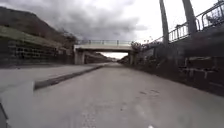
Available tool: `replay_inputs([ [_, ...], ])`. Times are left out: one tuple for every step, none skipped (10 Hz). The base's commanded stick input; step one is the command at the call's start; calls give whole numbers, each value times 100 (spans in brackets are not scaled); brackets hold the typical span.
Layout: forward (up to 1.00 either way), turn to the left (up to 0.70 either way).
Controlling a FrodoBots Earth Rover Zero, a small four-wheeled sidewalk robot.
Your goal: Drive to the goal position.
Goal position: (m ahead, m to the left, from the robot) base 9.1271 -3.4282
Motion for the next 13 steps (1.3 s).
replay_inputs([
  [70, 0],
  [70, 0],
  [70, 0],
  [70, 0],
  [70, -27],
  [70, -27],
  [70, -27],
  [70, 0],
  [70, 0],
  [70, 0],
  [70, 0],
  [70, 0],
  [70, 0],
])
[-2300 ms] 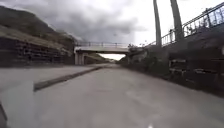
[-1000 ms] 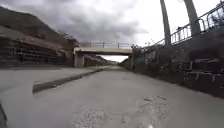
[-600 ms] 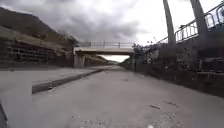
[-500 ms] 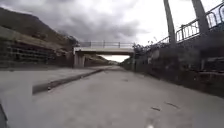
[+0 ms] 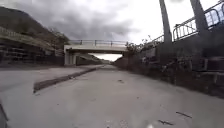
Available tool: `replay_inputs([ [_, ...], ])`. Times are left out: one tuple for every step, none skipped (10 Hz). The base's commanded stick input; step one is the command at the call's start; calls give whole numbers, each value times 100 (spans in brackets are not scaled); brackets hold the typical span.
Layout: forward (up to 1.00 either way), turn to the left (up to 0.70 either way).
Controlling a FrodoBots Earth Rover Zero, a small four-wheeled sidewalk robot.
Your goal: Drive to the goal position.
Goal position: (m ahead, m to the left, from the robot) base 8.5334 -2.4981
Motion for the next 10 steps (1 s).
replay_inputs([
  [70, 0],
  [70, 0],
  [70, 0],
  [70, 0],
  [70, 0],
  [70, 0],
  [70, 0],
  [70, 0],
  [70, 0],
  [70, 0],
])
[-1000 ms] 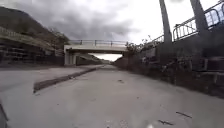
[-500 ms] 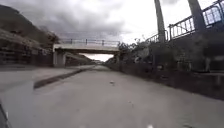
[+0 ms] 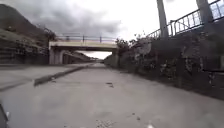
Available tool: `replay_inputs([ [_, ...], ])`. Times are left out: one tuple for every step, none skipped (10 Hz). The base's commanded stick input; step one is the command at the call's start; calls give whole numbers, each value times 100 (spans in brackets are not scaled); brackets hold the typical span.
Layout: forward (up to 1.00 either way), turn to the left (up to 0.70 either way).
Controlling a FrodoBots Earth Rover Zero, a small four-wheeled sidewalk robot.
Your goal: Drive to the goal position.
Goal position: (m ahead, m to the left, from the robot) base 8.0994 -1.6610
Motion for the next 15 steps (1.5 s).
replay_inputs([
  [70, 0],
  [70, 0],
  [70, 0],
  [70, 0],
  [70, 21],
  [70, 12],
  [70, 3],
  [70, 0],
  [70, 0],
  [70, 0],
  [70, 0],
  [70, 0],
  [70, 0],
  [70, 0],
  [70, 0],
])
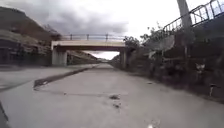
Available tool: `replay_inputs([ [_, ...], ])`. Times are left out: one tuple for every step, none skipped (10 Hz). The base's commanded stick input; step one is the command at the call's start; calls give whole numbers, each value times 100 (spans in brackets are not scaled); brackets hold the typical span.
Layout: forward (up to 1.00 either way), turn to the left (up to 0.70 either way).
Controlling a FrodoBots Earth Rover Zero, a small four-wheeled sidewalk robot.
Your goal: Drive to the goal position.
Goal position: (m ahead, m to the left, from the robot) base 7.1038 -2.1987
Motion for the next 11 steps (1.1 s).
replay_inputs([
  [70, 0],
  [70, 0],
  [70, 0],
  [70, 0],
  [70, 0],
  [70, 0],
  [70, -1],
  [70, -10],
  [70, -18],
  [70, -27],
  [70, -27],
])
